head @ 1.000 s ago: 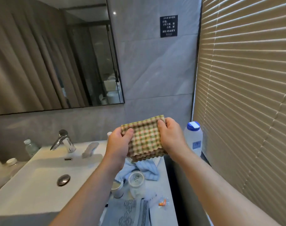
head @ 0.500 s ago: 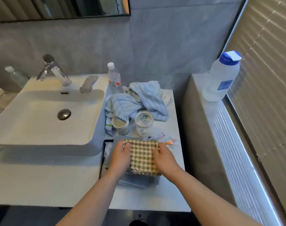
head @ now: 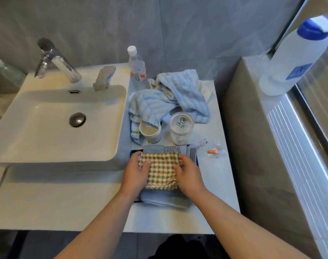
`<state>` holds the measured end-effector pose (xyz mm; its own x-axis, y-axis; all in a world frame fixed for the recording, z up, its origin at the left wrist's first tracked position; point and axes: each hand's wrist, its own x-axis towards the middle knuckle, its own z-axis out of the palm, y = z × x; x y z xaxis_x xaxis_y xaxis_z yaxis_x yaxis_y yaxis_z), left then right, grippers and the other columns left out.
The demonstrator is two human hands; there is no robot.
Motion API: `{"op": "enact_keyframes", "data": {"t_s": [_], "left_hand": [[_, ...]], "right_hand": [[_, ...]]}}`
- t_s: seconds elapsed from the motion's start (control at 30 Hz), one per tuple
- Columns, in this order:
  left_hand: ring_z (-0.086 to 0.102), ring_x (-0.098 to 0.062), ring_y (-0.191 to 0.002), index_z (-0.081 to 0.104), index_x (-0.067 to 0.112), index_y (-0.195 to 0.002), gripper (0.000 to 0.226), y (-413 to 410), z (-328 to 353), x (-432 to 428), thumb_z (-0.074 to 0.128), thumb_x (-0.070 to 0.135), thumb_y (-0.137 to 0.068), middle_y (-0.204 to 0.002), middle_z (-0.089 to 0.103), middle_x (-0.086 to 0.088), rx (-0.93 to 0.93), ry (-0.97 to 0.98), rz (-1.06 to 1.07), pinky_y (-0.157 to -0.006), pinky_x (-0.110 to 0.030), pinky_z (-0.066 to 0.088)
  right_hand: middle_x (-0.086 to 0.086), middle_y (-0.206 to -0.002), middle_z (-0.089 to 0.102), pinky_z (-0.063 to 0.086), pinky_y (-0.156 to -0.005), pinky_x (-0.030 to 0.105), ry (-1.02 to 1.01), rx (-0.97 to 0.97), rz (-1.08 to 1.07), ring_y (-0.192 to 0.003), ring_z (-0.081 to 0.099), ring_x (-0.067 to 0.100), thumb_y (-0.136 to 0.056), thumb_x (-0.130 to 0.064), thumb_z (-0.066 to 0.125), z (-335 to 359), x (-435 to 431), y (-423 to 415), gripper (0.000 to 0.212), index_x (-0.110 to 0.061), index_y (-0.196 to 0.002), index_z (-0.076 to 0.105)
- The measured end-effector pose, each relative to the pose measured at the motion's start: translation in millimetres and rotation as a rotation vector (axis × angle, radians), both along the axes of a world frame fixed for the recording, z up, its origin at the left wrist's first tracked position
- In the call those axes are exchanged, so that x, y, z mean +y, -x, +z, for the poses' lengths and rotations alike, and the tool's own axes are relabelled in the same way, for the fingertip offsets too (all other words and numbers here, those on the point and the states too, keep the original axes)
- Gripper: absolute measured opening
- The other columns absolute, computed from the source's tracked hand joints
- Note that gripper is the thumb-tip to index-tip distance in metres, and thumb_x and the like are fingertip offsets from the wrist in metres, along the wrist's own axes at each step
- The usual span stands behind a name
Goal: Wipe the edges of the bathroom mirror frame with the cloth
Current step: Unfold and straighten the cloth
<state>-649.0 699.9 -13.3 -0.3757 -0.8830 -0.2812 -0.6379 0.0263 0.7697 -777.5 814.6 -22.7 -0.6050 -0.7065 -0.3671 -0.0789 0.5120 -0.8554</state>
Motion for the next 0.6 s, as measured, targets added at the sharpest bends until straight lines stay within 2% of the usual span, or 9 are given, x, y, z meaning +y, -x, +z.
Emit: {"op": "enact_keyframes", "data": {"t_s": [0.07,0.1,0.17,0.23,0.3,0.37,0.47,0.53,0.6], "left_hand": [[0.056,-0.013,-0.111,0.041,0.018,-0.142,0.052,-3.0,-5.7,-2.4,0.060,0.021,-0.094,-0.118,0.054,0.012,-0.003,0.067,-0.068,-0.089,-0.027,0.048],[0.048,-0.015,-0.122,0.039,0.015,-0.144,0.055,-5.9,-11.0,-3.1,0.059,0.023,-0.094,-0.129,0.050,0.007,-0.051,0.185,-0.148,-0.101,-0.031,0.043],[0.024,-0.018,-0.144,0.035,0.011,-0.148,0.059,-9.8,-22.1,-3.4,0.051,0.030,-0.095,-0.153,0.034,-0.004,-0.184,0.436,-0.398,-0.117,-0.037,0.024],[-0.008,-0.007,-0.148,0.021,0.014,-0.154,0.066,-7.6,-31.3,-2.3,0.034,0.043,-0.096,-0.161,0.006,0.002,-0.279,0.461,-0.621,-0.121,-0.034,0.004],[-0.028,-0.002,-0.141,0.002,0.019,-0.156,0.076,-5.1,-40.7,1.2,0.010,0.055,-0.090,-0.158,-0.015,0.008,-0.411,0.409,-0.721,-0.120,-0.033,-0.009],[-0.031,-0.006,-0.141,-0.009,0.021,-0.155,0.080,-3.8,-47.4,4.7,-0.003,0.058,-0.084,-0.159,-0.022,0.007,-0.538,0.382,-0.759,-0.120,-0.037,-0.012],[-0.032,-0.010,-0.142,-0.018,0.020,-0.153,0.080,-3.3,-50.1,5.0,-0.010,0.058,-0.083,-0.158,-0.028,0.005,-0.621,0.359,-0.787,-0.119,-0.039,-0.013],[-0.034,-0.009,-0.140,-0.019,0.020,-0.152,0.081,-2.3,-49.6,2.8,-0.011,0.059,-0.082,-0.157,-0.030,0.005,-0.640,0.337,-0.803,-0.119,-0.039,-0.014],[-0.034,-0.008,-0.138,-0.020,0.020,-0.152,0.081,0.2,-48.5,0.4,-0.011,0.059,-0.082,-0.155,-0.032,0.006,-0.661,0.330,-0.811,-0.118,-0.039,-0.014]], "right_hand": [[0.003,-0.121,0.062,0.047,-0.085,0.028,-0.077,0.145,0.000,-0.106,0.059,0.019,-0.100,-0.016,0.047,-1.8,-2.8,1.6,0.032,-0.017,-0.131,0.055],[0.006,-0.126,0.058,0.047,-0.088,0.033,-0.135,0.282,0.021,-0.109,0.055,0.023,-0.099,-0.017,0.045,-2.9,-2.2,2.5,0.033,-0.016,-0.132,0.052],[0.010,-0.136,0.050,0.047,-0.091,0.041,-0.181,0.574,0.113,-0.115,0.050,0.031,-0.096,-0.017,0.047,-5.6,-1.2,2.8,0.041,-0.012,-0.136,0.047],[0.013,-0.150,0.042,0.045,-0.103,0.047,-0.175,0.702,0.283,-0.131,0.045,0.036,-0.095,-0.024,0.048,-13.5,-0.6,-2.3,0.052,-0.010,-0.144,0.043],[0.011,-0.158,0.033,0.033,-0.115,0.050,-0.265,0.732,0.411,-0.144,0.034,0.034,-0.097,-0.038,0.039,-26.5,1.7,-8.2,0.058,-0.011,-0.149,0.038],[0.010,-0.161,0.025,0.022,-0.121,0.049,-0.349,0.729,0.471,-0.148,0.026,0.033,-0.098,-0.048,0.026,-40.1,8.1,-11.6,0.066,-0.011,-0.152,0.033],[0.005,-0.164,0.004,0.001,-0.122,0.045,-0.369,0.727,0.531,-0.152,0.006,0.029,-0.099,-0.052,0.015,-52.0,12.7,-10.6,0.070,-0.012,-0.156,0.016],[0.005,-0.163,0.002,-0.001,-0.120,0.044,-0.366,0.741,0.533,-0.152,0.007,0.031,-0.097,-0.053,0.012,-50.2,10.2,-8.6,0.071,-0.012,-0.156,0.016],[0.003,-0.160,-0.015,-0.009,-0.122,0.042,-0.391,0.729,0.577,-0.152,-0.007,0.029,-0.092,-0.055,-0.001,-46.1,7.1,-5.1,0.077,-0.013,-0.157,0.003]]}}
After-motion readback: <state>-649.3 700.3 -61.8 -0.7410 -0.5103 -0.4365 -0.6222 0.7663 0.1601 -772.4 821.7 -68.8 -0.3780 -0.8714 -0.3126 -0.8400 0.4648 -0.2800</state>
